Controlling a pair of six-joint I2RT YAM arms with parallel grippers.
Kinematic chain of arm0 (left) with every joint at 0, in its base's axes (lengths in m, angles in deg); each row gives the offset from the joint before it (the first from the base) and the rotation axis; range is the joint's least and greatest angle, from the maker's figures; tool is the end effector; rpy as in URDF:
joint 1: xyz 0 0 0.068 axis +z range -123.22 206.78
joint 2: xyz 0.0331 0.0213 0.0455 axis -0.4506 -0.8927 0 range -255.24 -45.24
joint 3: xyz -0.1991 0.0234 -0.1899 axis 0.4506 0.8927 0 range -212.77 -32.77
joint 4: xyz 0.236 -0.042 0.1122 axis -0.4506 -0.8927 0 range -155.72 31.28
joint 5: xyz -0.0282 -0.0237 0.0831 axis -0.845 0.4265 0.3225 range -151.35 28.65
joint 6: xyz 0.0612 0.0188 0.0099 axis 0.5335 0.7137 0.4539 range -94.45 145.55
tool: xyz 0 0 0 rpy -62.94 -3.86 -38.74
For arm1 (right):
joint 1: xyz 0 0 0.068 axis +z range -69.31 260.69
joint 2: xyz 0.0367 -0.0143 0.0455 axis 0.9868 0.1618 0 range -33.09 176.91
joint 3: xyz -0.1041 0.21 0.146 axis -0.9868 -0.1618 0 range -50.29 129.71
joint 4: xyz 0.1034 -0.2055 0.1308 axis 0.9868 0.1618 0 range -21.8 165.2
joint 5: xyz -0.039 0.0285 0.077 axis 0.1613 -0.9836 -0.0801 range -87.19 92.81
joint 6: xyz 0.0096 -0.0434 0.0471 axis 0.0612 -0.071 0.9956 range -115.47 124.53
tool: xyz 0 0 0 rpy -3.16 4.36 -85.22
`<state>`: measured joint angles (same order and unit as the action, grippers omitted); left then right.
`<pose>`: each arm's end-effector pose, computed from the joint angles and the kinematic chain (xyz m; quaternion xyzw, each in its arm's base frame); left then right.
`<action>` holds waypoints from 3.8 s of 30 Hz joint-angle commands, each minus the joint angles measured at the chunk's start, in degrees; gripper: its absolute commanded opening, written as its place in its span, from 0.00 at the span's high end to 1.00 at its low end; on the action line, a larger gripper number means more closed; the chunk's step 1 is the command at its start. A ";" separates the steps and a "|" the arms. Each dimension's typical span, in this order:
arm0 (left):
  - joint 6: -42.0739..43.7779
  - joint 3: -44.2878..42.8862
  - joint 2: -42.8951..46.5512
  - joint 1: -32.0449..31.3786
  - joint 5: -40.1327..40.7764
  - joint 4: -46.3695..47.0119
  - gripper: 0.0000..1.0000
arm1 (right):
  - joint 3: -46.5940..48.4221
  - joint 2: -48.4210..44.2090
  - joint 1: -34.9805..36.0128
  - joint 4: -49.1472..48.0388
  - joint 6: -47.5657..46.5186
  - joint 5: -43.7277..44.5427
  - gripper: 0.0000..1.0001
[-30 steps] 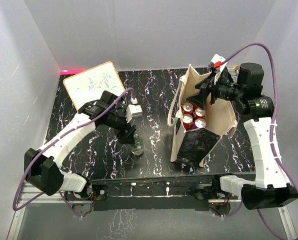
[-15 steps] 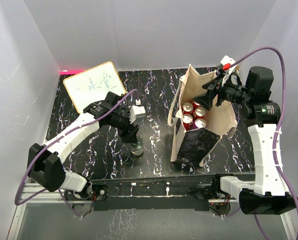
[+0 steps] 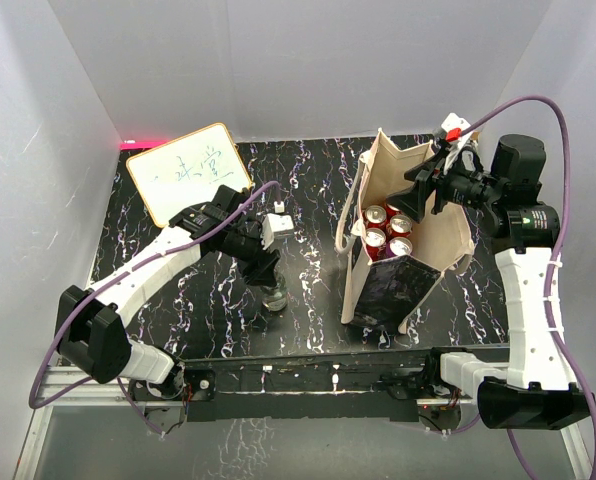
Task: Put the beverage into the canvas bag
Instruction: Pick up the drink from the center of the board, then place the drink in the canvas bag.
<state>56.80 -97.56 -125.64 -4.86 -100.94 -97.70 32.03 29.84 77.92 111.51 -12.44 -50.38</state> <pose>0.2353 -0.1827 0.2760 0.5555 0.7109 -0.3237 0.2850 0.2098 0.0304 0.4485 -0.3348 0.7137 0.2861 0.5447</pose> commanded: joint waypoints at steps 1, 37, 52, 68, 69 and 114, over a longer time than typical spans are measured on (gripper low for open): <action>1.17 -0.23 0.16 -0.21 -2.51 -0.21 0.50 | -0.32 -1.17 -0.53 -2.52 0.40 -1.13 0.26; -15.94 -34.60 -0.24 7.55 -11.97 0.34 1.00 | -0.92 -2.93 -8.30 -2.52 1.32 1.48 0.26; -32.76 -74.74 -18.00 2.18 -5.63 9.32 1.00 | -5.45 -5.81 -18.56 -4.74 3.96 -1.36 0.26; -28.52 -90.72 -29.73 -18.42 5.59 11.26 1.00 | -9.30 -7.95 -25.40 -5.78 5.33 -2.30 0.26; -28.40 -90.72 -30.29 -19.14 5.99 11.53 1.00 | -9.29 -8.06 -25.63 -5.71 5.29 -2.34 0.26; -29.20 -57.55 -26.77 -25.58 -6.57 13.47 1.00 | -11.66 -10.16 -26.50 -5.82 5.29 -4.80 0.26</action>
<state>30.81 -154.26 -159.91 -30.17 -100.24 -88.76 20.91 20.82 51.74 108.59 -7.37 -54.27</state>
